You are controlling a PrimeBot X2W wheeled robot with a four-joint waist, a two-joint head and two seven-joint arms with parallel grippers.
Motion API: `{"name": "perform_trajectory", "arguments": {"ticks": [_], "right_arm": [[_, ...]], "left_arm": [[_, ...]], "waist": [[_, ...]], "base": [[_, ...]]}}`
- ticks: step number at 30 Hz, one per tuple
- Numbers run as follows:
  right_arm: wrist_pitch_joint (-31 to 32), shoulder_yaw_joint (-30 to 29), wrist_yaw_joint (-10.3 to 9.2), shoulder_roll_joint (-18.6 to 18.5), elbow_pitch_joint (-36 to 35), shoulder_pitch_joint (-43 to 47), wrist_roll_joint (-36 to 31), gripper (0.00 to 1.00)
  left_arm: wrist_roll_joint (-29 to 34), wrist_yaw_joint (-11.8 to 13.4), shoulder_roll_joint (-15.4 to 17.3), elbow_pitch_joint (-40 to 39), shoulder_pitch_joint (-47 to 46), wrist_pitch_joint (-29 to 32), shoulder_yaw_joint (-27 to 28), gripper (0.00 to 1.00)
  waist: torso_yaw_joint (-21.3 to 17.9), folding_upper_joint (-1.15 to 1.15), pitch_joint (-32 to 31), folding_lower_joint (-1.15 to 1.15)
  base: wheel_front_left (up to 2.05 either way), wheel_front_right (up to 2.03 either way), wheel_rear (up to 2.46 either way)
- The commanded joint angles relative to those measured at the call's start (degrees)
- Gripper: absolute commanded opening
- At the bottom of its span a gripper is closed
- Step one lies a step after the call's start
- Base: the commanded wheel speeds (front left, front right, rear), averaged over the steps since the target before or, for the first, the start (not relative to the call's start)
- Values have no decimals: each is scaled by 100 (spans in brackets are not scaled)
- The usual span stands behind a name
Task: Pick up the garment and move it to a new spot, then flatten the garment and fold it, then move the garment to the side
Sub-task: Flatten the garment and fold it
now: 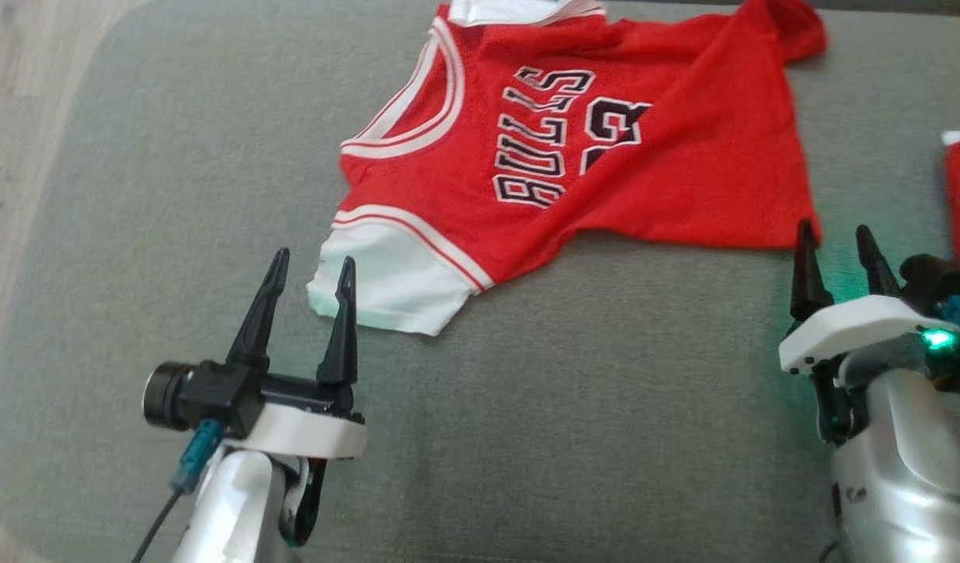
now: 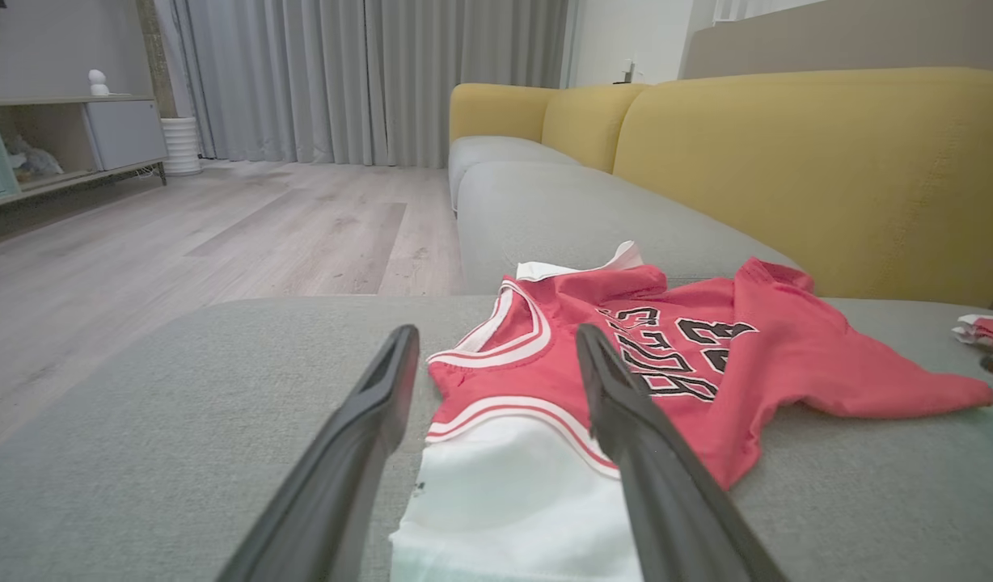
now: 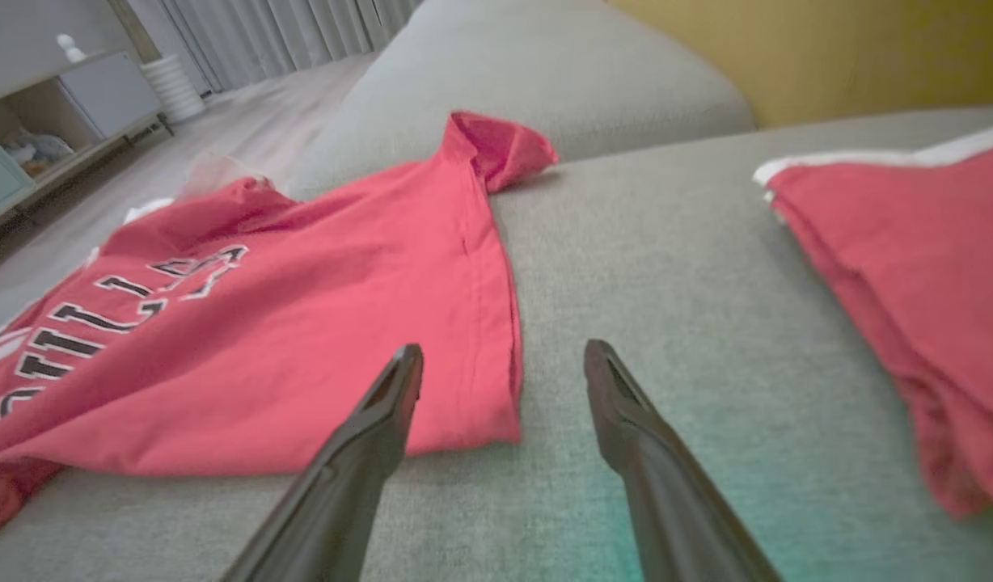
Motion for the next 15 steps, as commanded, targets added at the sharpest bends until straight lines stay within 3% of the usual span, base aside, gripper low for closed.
{"name": "perform_trajectory", "arguments": {"ticks": [1, 9, 10, 11, 12, 15], "right_arm": [[18, 82, -5, -11, 15, -231, -72, 100], [115, -309, -5, -11, 1332, -861, -778, 100], [100, -346, -5, -11, 1448, -915, -868, 67], [67, -381, -5, -11, 1553, -967, -929, 13], [18, -408, -5, -11, 1647, -1015, -980, 0], [-238, -579, -5, -11, 1802, -1115, -1178, 0]], "left_arm": [[-38, -18, 46, -136, -228, -29, 136, 100], [-111, 18, 45, -129, -319, -29, 89, 100], [-117, 22, 45, -128, -328, -29, 87, 100], [-122, 27, 45, -124, -335, -29, 87, 100], [-126, 33, 45, -117, -342, -29, 90, 100], [-121, 56, 45, -91, -336, -29, 124, 100]], "waist": [[129, 0, 104, -1], [337, 0, 229, -1], [348, 0, 231, -1], [355, 0, 229, -1], [355, 0, 222, -1], [313, 0, 165, -1]], "base": [[0, 0, 0], [0, 0, 0], [0, 0, 0], [0, 0, 0], [0, 0, 0], [0, 0, 0]]}}
